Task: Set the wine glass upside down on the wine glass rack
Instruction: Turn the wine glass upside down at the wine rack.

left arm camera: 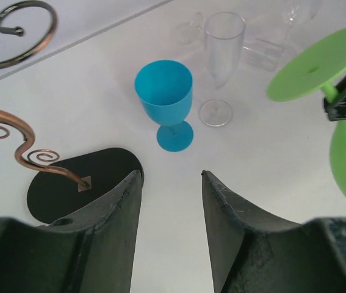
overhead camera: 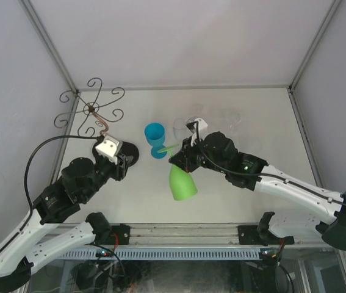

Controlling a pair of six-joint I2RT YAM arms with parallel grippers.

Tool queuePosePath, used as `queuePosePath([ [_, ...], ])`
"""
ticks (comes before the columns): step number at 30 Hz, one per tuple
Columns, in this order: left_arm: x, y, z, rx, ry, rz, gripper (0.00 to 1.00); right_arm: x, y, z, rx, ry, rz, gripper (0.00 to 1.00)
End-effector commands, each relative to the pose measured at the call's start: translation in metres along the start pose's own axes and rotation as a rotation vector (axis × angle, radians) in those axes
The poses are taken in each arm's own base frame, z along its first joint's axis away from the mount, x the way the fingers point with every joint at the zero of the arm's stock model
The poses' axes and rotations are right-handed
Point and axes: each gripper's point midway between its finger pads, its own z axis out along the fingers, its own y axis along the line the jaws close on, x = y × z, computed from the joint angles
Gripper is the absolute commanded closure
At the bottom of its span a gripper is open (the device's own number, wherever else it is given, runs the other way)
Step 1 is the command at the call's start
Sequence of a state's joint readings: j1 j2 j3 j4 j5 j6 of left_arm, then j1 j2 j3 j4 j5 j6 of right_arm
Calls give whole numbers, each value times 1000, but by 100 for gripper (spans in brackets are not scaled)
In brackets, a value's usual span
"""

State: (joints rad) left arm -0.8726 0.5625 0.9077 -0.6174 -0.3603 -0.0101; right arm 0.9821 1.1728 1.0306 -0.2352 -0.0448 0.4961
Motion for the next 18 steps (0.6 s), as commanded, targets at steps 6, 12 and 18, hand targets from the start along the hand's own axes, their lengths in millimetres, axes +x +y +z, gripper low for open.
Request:
queuePosePath([
  [6, -42, 33, -25, -120, -103, -148, 51, -40, 6, -29, 11, -199, -64, 100],
  [12, -49, 50, -51, -179, -182, -184, 51, -55, 23, -35, 20, -307, -148, 100],
  [18, -43, 62, -71, -220, -214, -203, 51, -59, 47, -30, -42, -398, -275, 100],
])
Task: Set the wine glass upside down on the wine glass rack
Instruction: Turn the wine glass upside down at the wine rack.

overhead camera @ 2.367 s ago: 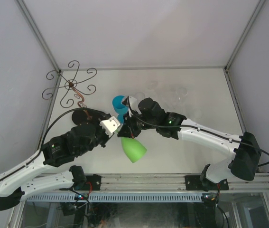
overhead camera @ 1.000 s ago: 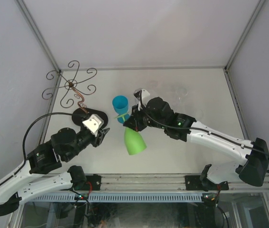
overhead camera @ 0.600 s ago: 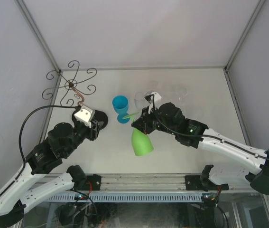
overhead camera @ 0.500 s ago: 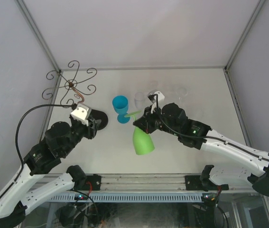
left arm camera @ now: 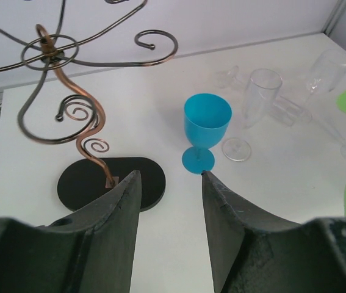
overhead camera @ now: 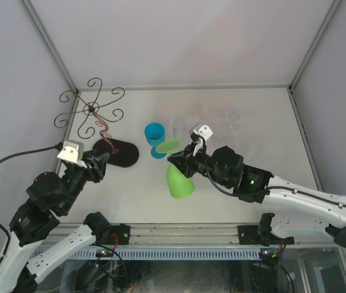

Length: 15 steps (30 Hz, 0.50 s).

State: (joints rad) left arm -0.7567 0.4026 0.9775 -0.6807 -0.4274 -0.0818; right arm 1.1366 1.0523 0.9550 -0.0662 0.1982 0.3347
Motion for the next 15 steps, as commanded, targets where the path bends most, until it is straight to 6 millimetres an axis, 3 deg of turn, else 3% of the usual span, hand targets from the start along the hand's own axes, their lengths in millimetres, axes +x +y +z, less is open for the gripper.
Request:
queuePosePath([
  [1, -18, 16, -18, -50, -60, -48, 51, -35, 18, 5, -55, -177, -101, 100],
  [15, -3, 43, -46, -132, -80, -85, 51, -31, 56, 33, -186, -223, -199, 100],
])
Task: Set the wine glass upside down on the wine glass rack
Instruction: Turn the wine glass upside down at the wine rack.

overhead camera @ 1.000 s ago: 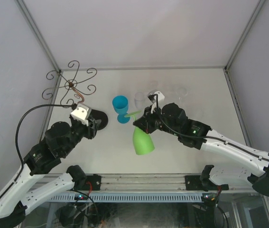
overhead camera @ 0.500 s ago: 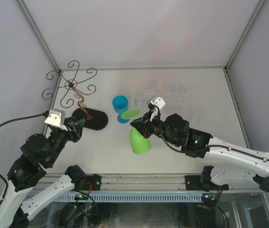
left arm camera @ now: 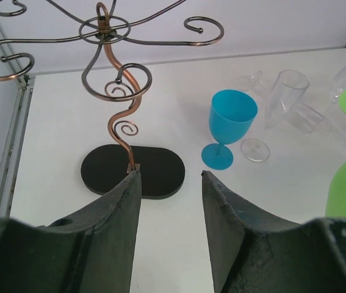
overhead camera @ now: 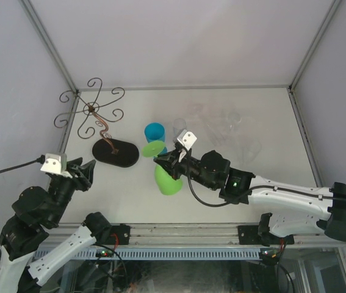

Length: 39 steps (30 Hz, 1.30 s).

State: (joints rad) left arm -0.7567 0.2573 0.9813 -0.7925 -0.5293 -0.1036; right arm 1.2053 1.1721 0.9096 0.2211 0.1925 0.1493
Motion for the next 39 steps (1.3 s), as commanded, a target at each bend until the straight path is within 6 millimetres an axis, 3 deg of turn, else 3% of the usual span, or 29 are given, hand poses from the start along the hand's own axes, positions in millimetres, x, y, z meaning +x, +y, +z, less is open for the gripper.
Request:
queuePosePath([
  [1, -9, 11, -11, -37, -38, -52, 51, -38, 22, 8, -82, -135, -41, 100],
  [14, 8, 37, -29, -128, -37, -89, 51, -61, 34, 49, -109, -280, -74, 100],
  [23, 23, 37, -30, -123, -30, -127, 51, -83, 45, 79, -142, -398, -124, 100],
  [32, 23, 36, -31, -110, -58, -148, 51, -88, 50, 119, -158, -437, -163, 100],
  [39, 15, 44, -42, -116, -86, -163, 51, -88, 47, 145, -137, -453, -205, 100],
])
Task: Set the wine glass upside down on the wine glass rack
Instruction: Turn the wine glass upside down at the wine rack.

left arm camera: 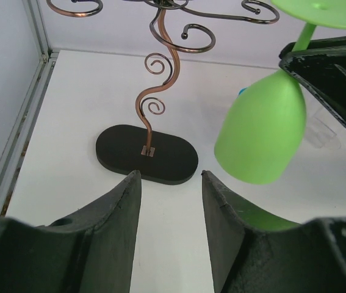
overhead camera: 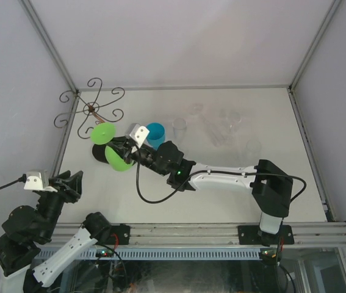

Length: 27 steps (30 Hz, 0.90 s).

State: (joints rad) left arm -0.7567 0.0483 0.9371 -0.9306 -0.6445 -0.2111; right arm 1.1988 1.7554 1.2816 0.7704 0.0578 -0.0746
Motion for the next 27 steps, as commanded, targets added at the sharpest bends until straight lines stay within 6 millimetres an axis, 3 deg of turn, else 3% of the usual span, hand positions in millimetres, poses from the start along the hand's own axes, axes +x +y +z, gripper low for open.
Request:
queuePosePath([
  [1, -13, 4, -6, -3, -50, -46, 51, -32, -8, 18, 11, -116, -37, 100],
  [17, -8, -1, -5, 37, -91, -54, 51, -12, -16, 55, 30, -106, -53, 100],
  [27, -10, -2, -1, 28, -72, -18, 51, -3, -24, 61, 57, -84, -79, 100],
])
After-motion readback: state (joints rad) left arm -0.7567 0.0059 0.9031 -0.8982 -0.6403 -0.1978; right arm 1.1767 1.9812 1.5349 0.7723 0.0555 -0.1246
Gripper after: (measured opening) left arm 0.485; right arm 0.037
